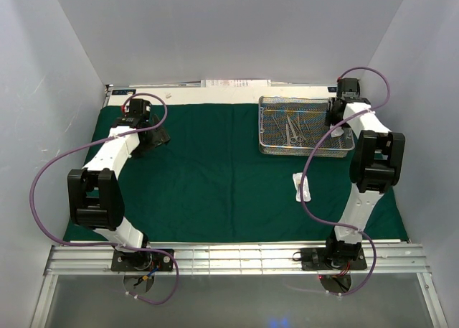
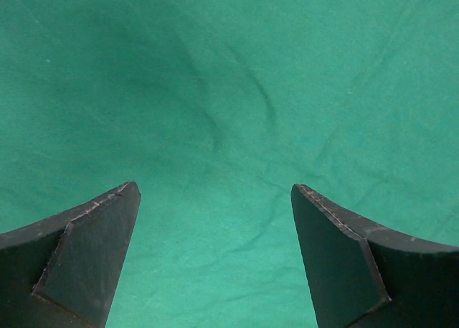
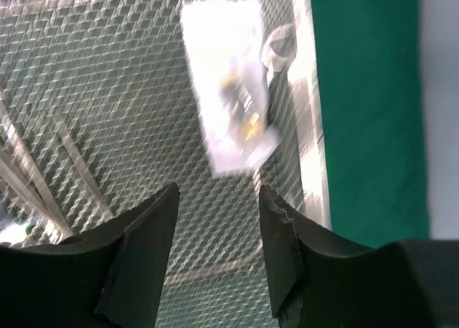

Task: Open and lay out the surgical kit
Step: Pick up the medical item from the container.

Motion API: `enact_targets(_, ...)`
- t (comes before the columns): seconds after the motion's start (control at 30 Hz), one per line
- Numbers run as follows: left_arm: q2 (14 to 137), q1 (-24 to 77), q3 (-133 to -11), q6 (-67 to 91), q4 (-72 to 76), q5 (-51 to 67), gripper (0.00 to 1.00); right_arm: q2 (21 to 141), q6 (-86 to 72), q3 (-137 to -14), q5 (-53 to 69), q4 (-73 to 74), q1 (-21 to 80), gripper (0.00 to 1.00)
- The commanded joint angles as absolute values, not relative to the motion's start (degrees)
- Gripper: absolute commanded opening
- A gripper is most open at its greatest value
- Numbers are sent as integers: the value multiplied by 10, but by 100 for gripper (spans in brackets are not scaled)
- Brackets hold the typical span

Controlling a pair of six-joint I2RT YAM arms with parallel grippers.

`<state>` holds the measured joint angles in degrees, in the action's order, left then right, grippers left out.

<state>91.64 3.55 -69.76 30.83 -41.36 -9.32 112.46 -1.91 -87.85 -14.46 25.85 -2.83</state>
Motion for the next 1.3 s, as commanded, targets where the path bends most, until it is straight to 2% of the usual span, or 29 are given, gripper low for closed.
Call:
enact_targets(0.0,916,38,-707,304,-410,-74,98,1150,26,-931,-147,213,-36,50)
enact_targets(0.07,918,39,-708,305,-412,-63,98,1171,30,-952,-144,207,-41,44)
enact_targets(0.13,918,39,-706,307,-413,-59,98,1185,39,-972,-137,203,-45,43)
enact_targets(0.57,925,41,-701,310,-419,-54,98,1244,51,-980,-120,200,-57,44)
enact_targets(1.13,923,47,-700,308,-420,-61,98,1275,53,-949,-30,218,-80,45)
enact_targets(1.17,923,46,-700,308,-420,-62,98,1274,54,-949,-26,218,-80,45)
enact_targets(1.27,921,47,-700,308,-421,-63,98,1267,55,-954,-11,221,-79,32)
